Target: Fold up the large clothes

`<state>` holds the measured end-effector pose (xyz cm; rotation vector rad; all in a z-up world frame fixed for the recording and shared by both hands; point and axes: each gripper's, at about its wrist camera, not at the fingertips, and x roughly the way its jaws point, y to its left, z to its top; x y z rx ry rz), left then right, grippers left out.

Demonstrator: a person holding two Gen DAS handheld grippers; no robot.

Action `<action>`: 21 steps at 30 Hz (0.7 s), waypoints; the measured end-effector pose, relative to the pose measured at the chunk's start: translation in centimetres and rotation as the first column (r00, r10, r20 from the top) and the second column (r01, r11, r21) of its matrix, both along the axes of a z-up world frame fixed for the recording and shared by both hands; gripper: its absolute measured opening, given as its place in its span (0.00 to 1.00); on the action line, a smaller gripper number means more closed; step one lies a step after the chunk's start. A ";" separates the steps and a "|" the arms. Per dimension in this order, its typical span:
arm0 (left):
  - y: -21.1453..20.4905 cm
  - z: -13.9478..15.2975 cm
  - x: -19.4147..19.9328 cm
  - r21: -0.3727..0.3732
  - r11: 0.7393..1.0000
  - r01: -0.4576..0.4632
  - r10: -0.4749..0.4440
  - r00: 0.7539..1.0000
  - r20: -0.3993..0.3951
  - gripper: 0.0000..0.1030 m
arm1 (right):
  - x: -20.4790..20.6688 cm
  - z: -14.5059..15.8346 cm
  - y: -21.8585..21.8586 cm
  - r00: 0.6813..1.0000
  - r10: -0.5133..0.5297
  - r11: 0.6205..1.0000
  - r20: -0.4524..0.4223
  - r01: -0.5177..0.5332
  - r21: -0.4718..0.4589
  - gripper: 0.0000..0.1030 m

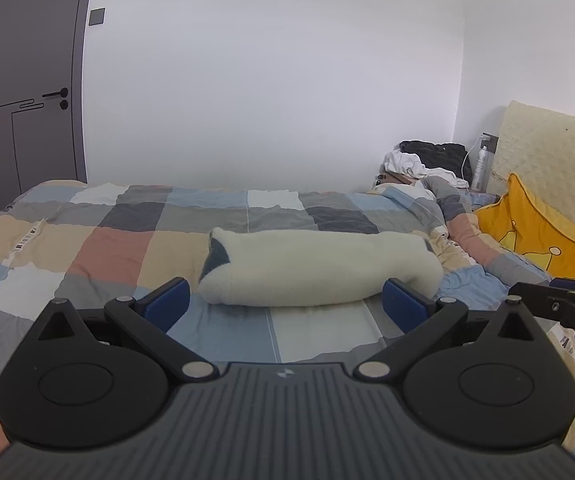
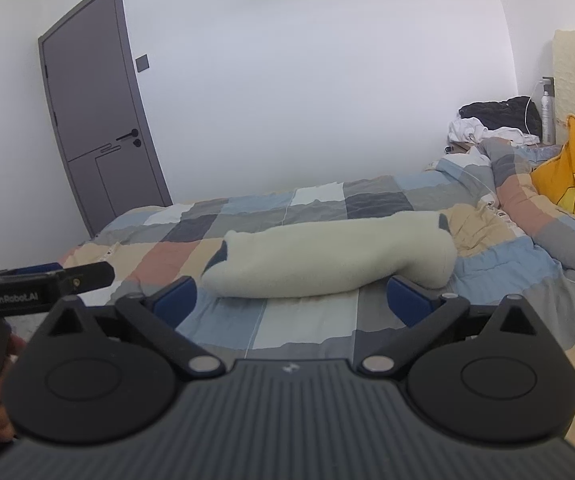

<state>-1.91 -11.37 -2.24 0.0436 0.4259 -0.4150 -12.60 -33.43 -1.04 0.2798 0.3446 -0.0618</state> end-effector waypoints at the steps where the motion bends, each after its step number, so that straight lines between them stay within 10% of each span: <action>1: -0.1 0.1 0.0 0.003 1.000 -0.004 0.004 1.000 0.000 1.00 | 0.0 -0.1 0.1 1.000 0.001 1.000 -0.001 -0.001 -0.002 1.00; 21: -0.2 0.7 -0.6 0.001 1.000 -0.004 0.004 1.000 -0.006 1.00 | 0.3 -0.2 0.4 1.000 -0.005 1.000 -0.021 0.004 -0.017 1.00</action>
